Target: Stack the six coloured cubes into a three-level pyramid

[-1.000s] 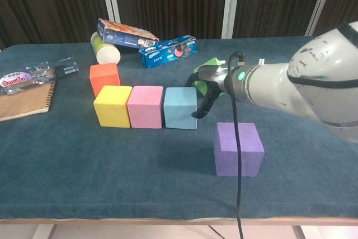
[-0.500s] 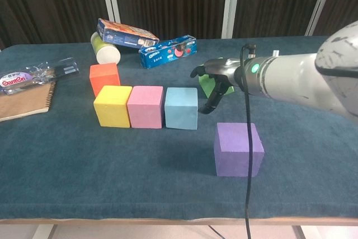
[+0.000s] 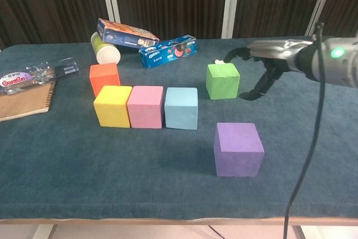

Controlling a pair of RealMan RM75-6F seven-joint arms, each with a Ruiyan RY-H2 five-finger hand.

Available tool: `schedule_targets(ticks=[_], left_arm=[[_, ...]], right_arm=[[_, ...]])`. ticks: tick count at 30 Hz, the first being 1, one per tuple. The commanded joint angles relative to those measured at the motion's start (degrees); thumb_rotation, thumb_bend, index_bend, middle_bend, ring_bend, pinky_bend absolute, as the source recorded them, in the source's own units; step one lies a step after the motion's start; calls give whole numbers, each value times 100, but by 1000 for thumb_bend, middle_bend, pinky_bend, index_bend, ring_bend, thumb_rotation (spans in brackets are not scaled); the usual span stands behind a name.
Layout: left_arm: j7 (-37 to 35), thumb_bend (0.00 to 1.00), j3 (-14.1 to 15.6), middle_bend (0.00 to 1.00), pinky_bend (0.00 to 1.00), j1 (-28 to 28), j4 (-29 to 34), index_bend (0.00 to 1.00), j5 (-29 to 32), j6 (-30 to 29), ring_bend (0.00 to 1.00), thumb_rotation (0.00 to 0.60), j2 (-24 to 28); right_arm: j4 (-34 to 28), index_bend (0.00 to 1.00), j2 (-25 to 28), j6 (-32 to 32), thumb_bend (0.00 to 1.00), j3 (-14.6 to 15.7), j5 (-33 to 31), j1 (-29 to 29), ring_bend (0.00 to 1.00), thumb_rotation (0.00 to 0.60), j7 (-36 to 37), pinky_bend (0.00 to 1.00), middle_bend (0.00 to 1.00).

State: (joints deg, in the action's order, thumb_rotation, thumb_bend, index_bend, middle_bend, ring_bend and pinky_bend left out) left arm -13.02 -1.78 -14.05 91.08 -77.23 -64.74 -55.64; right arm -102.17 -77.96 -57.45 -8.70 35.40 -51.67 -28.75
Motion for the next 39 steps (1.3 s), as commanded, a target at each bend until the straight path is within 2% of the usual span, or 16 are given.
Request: schedule_targets(ticks=[1, 2, 4, 8, 11, 18, 28, 39], left_arm=[[-18, 91, -6, 34, 84, -8, -1, 213, 12, 22, 0, 600, -5], [-17, 91, -7, 34, 84, -11, -6, 213, 14, 29, 0, 600, -10], [-3, 91, -9, 34, 84, -16, -5, 213, 19, 36, 0, 600, -18], [18, 91, -25, 34, 84, -12, 19, 213, 31, 11, 0, 600, -17], [16, 91, -36, 34, 84, 3, 47, 208, 37, -24, 0, 600, 1], [-18, 91, -34, 34, 84, 26, 42, 199, 46, -31, 0, 600, 33], [-146, 91, -41, 9, 84, 58, -23, 197, 13, -75, 0, 600, 38], [-220, 91, -33, 9, 84, 66, -48, 196, -28, -68, 0, 600, 50]], right_arm=[[-303, 260, 435, 334, 465, 328, 459, 366, 0, 600, 465, 0, 0], [-305, 277, 479, 419, 516, 357, 488, 388, 0, 600, 524, 0, 0], [-262, 287, 522, 571, 553, 385, 532, 409, 0, 600, 635, 0, 0], [-94, 259, 467, 918, 583, 367, 364, 337, 0, 595, 809, 0, 0], [74, 232, 360, 1184, 588, 315, 139, 217, 0, 571, 919, 0, 0], [489, 174, 5, 1574, 589, 223, -385, -147, 0, 556, 1016, 0, 0], [800, 160, -454, 1635, 589, 305, -793, -571, 0, 552, 884, 0, 0], [847, 151, -577, 1682, 589, 268, -897, -740, 0, 553, 1039, 0, 0]])
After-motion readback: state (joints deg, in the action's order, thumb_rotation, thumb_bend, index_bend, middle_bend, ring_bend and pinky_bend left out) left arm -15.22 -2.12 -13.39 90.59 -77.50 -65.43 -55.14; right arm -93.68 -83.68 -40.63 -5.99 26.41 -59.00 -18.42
